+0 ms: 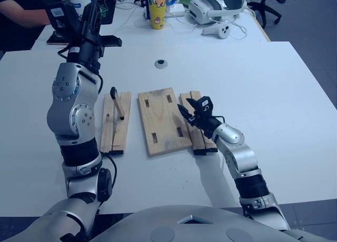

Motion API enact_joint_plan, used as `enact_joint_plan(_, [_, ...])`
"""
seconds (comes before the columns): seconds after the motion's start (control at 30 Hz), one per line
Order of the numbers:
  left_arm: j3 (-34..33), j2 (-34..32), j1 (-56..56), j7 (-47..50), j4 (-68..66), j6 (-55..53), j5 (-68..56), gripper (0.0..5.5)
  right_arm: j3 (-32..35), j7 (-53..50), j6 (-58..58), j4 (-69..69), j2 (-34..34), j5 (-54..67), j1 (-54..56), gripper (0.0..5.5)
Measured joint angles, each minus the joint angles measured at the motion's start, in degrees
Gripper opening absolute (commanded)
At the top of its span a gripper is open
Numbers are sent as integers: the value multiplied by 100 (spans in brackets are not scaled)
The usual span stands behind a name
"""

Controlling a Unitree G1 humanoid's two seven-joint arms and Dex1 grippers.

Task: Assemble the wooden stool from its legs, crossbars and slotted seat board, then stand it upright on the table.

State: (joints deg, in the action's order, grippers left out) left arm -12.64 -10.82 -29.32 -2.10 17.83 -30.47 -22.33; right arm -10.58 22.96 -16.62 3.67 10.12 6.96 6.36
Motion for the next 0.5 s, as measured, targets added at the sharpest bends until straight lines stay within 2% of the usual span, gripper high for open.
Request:
enact_joint_plan(0.2, [-10, 51, 176, 158, 32, -386, -13, 1, -3, -20, 14, -70, -18, -3, 6, 209])
enact_joint_plan(0.3, [163, 183, 1166, 211, -10, -971, -6, 1, -4, -27, 22, -72, -24, -15, 6, 209])
enact_joint_plan(0.4, [300, 239, 1641, 203, 391, -941, -5, 1, 4, -34, 21, -56, -24, -34, 7, 209])
enact_joint_plan(0.5, [303, 251, 1556, 201, 301, -886, 7, 1, 9, -34, 22, -53, -25, -39, 7, 209])
